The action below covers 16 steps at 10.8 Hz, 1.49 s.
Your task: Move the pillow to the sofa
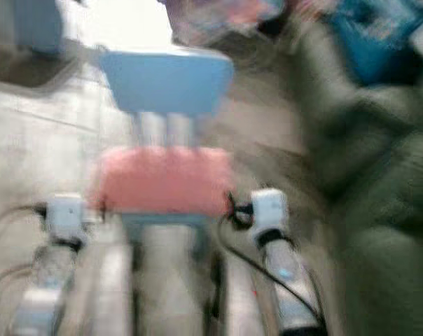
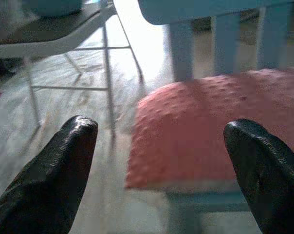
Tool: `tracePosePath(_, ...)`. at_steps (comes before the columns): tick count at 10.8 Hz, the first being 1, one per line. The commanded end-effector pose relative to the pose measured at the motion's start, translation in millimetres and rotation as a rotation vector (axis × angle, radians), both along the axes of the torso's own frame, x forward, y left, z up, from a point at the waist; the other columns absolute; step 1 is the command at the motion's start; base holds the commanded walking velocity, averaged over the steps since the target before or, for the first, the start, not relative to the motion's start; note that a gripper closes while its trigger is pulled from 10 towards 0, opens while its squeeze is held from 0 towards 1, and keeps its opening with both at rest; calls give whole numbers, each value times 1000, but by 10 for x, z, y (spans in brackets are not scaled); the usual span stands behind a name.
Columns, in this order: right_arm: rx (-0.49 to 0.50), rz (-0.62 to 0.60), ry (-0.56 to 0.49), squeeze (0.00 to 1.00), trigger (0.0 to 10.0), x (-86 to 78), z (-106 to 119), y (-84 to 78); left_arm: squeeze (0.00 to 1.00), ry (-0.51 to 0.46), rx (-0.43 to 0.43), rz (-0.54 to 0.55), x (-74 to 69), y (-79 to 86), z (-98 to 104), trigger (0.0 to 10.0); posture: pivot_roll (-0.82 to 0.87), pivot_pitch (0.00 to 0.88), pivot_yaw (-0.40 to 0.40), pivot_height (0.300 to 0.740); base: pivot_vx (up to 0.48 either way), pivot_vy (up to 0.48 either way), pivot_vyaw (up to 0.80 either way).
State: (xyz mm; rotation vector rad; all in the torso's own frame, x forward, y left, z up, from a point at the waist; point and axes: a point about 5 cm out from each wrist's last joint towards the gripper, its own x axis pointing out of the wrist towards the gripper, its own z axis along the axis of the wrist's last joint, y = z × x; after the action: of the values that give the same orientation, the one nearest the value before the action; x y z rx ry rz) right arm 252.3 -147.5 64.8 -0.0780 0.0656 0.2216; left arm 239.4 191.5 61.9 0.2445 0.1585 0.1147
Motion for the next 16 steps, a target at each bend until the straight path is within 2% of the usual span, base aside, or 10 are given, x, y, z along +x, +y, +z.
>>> tracePosePath(1,0,-1,3,0,10000,-2,2,-28,0,-1,-5,4,-19,-26,3,10000,-7,165,-89,593,0,0,0)
tracePosePath(4,14,18,8,0,10000,-6,-6,-16,0,-1,-7,4,-13,-43,1,10000,-8,160,-88,593,0,0,0)
tracePosePath(6,21,26,4,0,10000,3,5,0,0,-2,-9,2,6,-44,6,10000,-9,158,-85,558,0,0,0)
tracePosePath(9,20,24,-3,0,10000,26,23,-5,0,-5,-10,7,19,-50,9,10000,-18,166,-83,558,0,0,0)
tracePosePath(16,21,62,-11,0,10000,14,37,36,0,6,-19,4,32,-78,-9,10000,-25,169,-86,558,338,307,154)
